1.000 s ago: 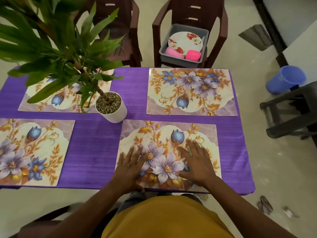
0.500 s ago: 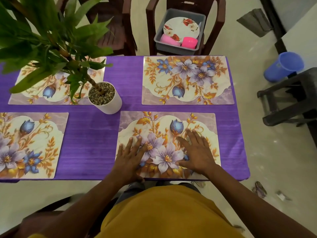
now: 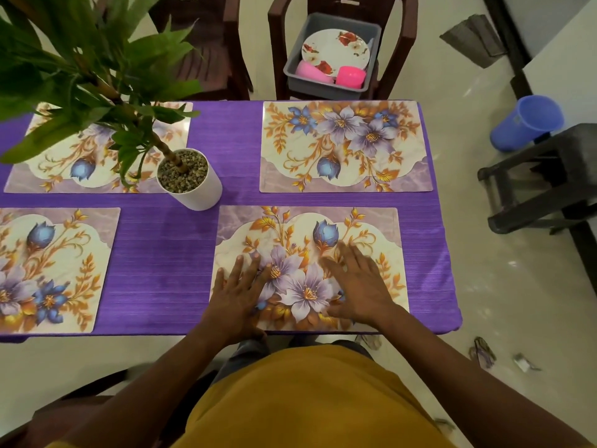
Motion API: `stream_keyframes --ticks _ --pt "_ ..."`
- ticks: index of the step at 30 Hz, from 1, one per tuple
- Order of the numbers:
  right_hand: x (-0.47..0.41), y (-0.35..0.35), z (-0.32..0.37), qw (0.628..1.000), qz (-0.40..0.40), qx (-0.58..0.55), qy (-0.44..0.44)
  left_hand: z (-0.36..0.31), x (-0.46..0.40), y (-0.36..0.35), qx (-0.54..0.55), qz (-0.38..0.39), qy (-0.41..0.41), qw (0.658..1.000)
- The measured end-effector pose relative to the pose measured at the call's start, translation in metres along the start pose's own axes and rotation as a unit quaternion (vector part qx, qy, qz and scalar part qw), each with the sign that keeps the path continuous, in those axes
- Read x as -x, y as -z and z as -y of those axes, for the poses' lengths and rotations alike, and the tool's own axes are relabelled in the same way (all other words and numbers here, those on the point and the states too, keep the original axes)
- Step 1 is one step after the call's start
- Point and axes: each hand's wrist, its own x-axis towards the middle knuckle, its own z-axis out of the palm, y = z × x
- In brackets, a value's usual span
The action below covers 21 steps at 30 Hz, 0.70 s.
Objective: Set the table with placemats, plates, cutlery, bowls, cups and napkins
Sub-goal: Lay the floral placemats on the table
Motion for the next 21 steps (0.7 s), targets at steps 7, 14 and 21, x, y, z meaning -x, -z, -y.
stream_keyframes --ticks 7,14,21 --pt "0.008 -0.002 0.008 0.998 0.022 0.056 0.017 -0.002 -0.003 -0.002 -0.006 0.004 0.01 1.0" --pt "0.011 -0.011 0.004 0.994 0.044 0.096 0.024 -0.002 0.0 -0.004 -0.025 -0.012 0.004 1.0" --pt "0.012 -0.018 0.008 0.994 0.03 0.103 0.024 -0.001 0.003 -0.001 -0.028 -0.018 0.001 0.999"
